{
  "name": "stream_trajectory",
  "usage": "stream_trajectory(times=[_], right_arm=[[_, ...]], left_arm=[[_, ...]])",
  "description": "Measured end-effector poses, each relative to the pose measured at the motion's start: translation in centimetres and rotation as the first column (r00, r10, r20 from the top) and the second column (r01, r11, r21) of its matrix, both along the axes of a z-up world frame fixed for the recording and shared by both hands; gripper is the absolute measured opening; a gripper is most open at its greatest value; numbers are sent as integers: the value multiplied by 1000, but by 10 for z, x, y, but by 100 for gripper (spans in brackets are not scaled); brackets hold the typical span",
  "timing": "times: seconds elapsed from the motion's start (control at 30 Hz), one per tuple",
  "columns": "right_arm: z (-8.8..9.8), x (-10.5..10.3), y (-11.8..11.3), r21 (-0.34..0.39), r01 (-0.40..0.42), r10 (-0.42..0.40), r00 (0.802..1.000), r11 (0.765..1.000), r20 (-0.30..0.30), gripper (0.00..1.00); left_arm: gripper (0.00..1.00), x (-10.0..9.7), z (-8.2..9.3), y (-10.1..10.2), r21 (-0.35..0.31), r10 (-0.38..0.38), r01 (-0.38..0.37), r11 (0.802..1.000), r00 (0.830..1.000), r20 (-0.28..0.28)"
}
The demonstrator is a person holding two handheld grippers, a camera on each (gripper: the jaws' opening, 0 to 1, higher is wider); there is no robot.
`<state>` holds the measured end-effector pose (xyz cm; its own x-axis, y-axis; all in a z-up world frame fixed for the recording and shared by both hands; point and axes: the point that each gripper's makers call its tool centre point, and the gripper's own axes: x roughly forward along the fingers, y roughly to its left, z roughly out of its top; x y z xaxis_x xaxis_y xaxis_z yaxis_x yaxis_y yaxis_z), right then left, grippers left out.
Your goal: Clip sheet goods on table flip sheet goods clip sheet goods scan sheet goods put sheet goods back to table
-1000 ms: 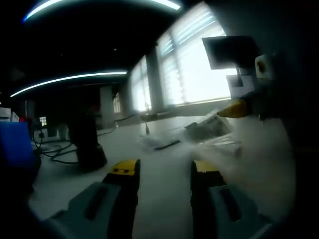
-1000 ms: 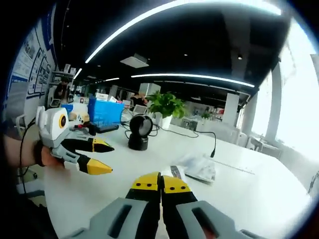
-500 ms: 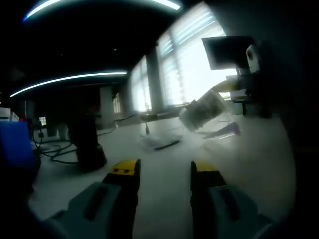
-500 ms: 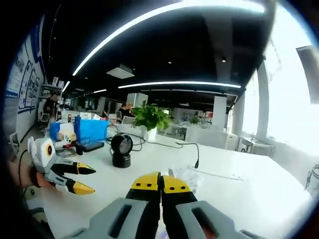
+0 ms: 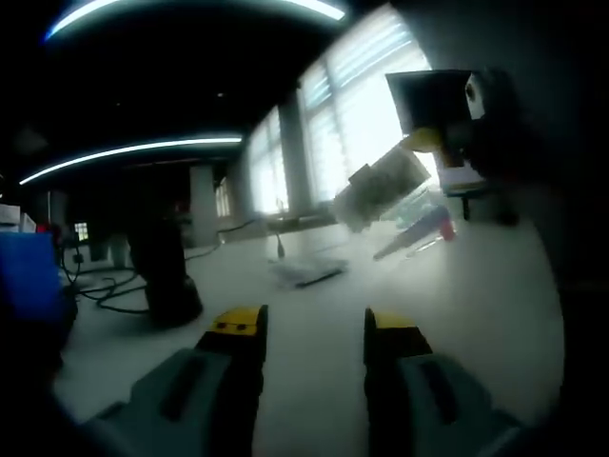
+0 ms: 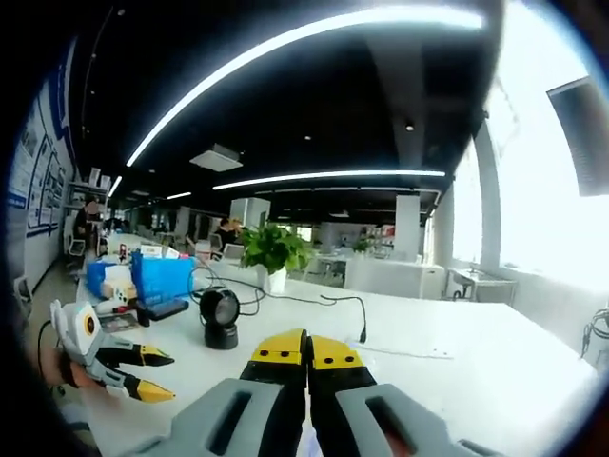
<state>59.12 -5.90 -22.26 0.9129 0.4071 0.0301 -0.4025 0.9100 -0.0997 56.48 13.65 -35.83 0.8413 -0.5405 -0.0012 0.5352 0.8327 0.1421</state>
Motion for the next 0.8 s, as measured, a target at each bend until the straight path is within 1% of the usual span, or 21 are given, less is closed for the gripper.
stream_trajectory(times=[0.17, 0.23, 0.37, 0.47, 0.53, 0.67, 0.8], right_arm=[[3, -1, -3, 36, 7, -6, 1000, 999, -3, 0], [3, -1, -6, 57, 13, -14, 1000, 998, 5, 0], [-1, 0, -15, 84, 32, -31, 999, 996, -6, 0], [-4, 2, -26, 118, 56, -54, 998, 991, -21, 0], [-2, 4, -35, 137, 81, -80, 997, 987, -17, 0], [-1, 7, -55, 184, 131, -127, 991, 974, -32, 0], [-4, 7, -75, 211, 184, -182, 983, 960, -32, 0]], left_arm=[[33, 0, 0, 0, 2, 1, -1, 1000, 1000, 0], [33, 0, 0, 0, 1, 1, -1, 1000, 1000, 0], [33, 0, 0, 0, 2, 1, -1, 1000, 1000, -1], [33, 0, -1, 0, 4, 0, 0, 1000, 1000, -1], [33, 0, -1, 0, 4, 0, 0, 1000, 1000, -1], [33, 1, -1, 0, 5, 1, -1, 1000, 1000, -1], [33, 1, -1, 0, 6, 2, -2, 1000, 1000, -1]])
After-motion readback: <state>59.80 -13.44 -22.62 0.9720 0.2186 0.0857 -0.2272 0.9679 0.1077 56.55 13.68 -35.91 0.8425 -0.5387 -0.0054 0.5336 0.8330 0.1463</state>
